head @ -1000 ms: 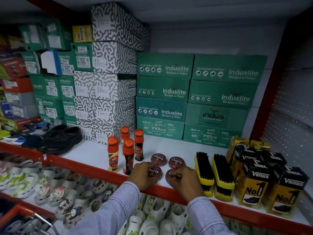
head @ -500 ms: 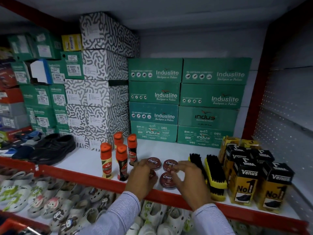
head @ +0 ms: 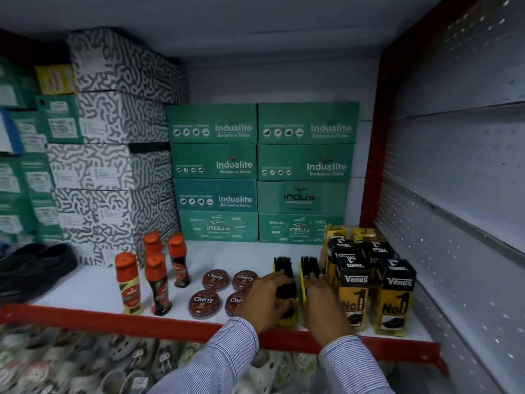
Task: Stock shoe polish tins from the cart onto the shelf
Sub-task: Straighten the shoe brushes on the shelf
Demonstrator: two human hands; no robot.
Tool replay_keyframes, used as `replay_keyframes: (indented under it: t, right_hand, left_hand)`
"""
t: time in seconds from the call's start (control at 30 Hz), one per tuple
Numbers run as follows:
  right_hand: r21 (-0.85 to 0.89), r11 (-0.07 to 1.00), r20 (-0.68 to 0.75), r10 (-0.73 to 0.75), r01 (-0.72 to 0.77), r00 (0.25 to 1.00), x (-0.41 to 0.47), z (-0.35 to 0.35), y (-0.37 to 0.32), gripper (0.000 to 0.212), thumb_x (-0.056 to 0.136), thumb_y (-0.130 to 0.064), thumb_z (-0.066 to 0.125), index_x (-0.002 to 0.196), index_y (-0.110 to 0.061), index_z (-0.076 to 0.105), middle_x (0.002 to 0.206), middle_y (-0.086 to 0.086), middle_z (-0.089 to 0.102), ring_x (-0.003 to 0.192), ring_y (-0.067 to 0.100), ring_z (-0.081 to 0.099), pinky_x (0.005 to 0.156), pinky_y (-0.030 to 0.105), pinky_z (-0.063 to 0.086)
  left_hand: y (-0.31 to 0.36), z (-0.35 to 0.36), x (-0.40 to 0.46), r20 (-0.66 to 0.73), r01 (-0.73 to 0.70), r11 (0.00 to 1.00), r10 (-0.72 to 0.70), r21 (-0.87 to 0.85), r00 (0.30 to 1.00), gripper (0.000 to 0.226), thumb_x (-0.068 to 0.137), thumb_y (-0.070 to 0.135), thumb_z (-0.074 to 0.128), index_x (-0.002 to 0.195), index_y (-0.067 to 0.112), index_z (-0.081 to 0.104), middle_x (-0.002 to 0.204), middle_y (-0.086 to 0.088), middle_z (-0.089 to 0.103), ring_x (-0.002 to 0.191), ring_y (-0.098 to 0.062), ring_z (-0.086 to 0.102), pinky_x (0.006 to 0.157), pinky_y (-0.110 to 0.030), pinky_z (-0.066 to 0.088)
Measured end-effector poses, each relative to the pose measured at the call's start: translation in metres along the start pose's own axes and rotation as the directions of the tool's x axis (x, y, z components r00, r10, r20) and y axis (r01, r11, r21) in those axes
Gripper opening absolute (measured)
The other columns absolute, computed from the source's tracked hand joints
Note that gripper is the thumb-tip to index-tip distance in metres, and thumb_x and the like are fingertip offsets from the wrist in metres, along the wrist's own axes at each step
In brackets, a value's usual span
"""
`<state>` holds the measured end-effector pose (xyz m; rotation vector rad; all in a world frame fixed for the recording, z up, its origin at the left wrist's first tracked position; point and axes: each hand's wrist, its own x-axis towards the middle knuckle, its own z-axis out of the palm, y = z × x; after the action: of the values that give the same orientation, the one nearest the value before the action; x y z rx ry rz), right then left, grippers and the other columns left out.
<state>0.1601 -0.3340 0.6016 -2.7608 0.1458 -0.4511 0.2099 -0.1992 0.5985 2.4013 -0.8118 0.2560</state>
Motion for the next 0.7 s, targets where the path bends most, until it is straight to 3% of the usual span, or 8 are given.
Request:
replay_keyframes:
  t: [0.13, 0.33, 0.47, 0.6, 0.7]
  right_hand:
    - [0.035, 0.999, -0.029, -0.021, 0.022, 0.999, -0.002, -0.0028, 0.002, 0.052, 0.089, 0.011, 0.039, 0.139, -0.005, 0.043, 0.15, 0.012, 0.041, 0.146, 0.026, 0.024, 0.114, 0.036, 0.035]
    - [0.056, 0.998, -0.052, -0.038, 0.041, 0.998, -0.0037, -0.007, 0.0045, 0.055, 0.088, 0.014, 0.039, 0.138, -0.006, 0.044, 0.147, 0.012, 0.045, 0.143, 0.023, 0.03, 0.114, 0.032, 0.032]
    - [0.038, 0.998, -0.044, -0.038, 0.04, 0.998, -0.002, -0.0054, 0.0054, 0.06, 0.087, 0.015, 0.04, 0.142, -0.007, 0.04, 0.153, 0.011, 0.038, 0.145, 0.023, 0.028, 0.114, 0.034, 0.033]
    - [0.012, 0.999, -0.036, -0.044, 0.044, 0.998, -0.0018, -0.0067, 0.0054, 0.056, 0.086, 0.015, 0.042, 0.137, -0.007, 0.046, 0.149, 0.011, 0.042, 0.142, 0.024, 0.033, 0.11, 0.035, 0.038]
    - [-0.007, 0.999, -0.028, -0.045, 0.044, 0.999, -0.0033, -0.0077, 0.0055, 0.055, 0.085, 0.015, 0.045, 0.135, -0.008, 0.048, 0.147, 0.011, 0.045, 0.141, 0.025, 0.035, 0.108, 0.034, 0.039]
  left_hand:
    - [0.0006, -0.0022, -0.0002, -0.009, 0.04, 0.998, -0.041, -0.043, 0.999, 0.039, 0.082, 0.021, 0.073, 0.12, 0.018, 0.065, 0.139, -0.003, 0.057, 0.128, -0.016, 0.052, 0.101, -0.012, 0.03]
    - [-0.0003, -0.0022, -0.0024, -0.017, 0.057, 0.995, -0.059, -0.076, 0.998, 0.037, 0.08, 0.016, 0.074, 0.116, 0.02, 0.065, 0.134, -0.001, 0.062, 0.122, -0.014, 0.057, 0.103, -0.022, 0.044]
    - [0.0001, -0.0014, -0.0031, -0.028, 0.047, 0.997, -0.049, -0.067, 0.998, 0.036, 0.08, 0.016, 0.073, 0.115, 0.022, 0.064, 0.125, -0.001, 0.067, 0.111, -0.013, 0.061, 0.093, -0.019, 0.046]
    - [0.0029, -0.0018, -0.0055, -0.027, 0.065, 0.994, -0.067, -0.087, 0.997, 0.038, 0.082, 0.017, 0.073, 0.118, 0.02, 0.063, 0.136, -0.003, 0.06, 0.121, -0.016, 0.058, 0.104, -0.031, 0.048]
    - [0.0042, -0.0022, -0.0073, -0.023, 0.076, 0.995, -0.077, -0.058, 0.997, 0.04, 0.084, 0.018, 0.071, 0.123, 0.021, 0.061, 0.142, -0.002, 0.055, 0.125, -0.019, 0.055, 0.102, -0.018, 0.039]
